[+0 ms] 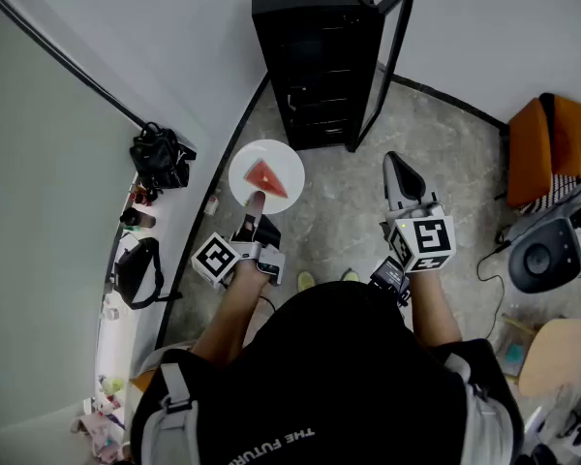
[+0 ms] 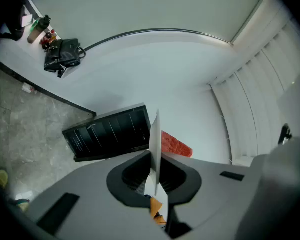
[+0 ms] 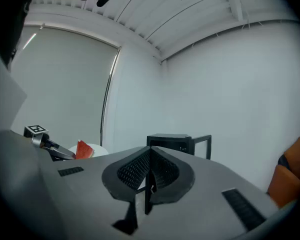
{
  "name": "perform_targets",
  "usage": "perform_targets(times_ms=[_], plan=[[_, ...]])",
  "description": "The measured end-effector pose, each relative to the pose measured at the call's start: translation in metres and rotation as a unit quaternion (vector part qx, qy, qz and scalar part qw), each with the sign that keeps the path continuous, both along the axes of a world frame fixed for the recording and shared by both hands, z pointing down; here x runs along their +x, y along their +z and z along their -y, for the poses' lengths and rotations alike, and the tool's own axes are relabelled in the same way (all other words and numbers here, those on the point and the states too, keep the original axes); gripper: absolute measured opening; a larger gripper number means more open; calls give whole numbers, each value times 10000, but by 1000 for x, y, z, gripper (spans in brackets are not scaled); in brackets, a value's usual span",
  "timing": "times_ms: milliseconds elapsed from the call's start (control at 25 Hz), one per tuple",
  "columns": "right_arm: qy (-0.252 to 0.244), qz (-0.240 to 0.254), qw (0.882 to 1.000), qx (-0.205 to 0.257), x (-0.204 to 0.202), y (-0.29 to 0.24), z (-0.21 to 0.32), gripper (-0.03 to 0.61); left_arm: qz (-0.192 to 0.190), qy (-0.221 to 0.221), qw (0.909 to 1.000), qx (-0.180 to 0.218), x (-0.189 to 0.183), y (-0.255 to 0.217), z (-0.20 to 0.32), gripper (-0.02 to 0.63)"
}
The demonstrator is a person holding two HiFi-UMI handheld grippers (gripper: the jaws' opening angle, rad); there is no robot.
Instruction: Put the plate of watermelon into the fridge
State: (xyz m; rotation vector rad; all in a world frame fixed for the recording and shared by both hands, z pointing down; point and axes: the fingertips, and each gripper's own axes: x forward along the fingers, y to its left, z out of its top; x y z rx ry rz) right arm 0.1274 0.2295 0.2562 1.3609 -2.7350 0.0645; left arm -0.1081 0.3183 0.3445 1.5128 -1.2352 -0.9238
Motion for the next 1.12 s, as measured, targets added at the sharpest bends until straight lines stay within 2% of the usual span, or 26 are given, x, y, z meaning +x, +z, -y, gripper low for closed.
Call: perform_targets(times_ms=[200, 520, 800, 1120], plan=[[-10, 9, 10000, 92, -3, -3, 4, 14, -8, -33, 9998, 210, -4, -9, 15, 23], [6, -58, 10000, 17, -24, 0, 0, 14, 29, 164, 9995, 286, -8, -10, 20, 23], [33, 17, 10000, 52, -27, 1, -11, 14, -33, 269, 9992, 293, -1, -5, 13, 23], [0, 36, 10000, -41, -49, 6, -11, 14, -251, 237, 9989, 317, -28, -9, 16, 23]])
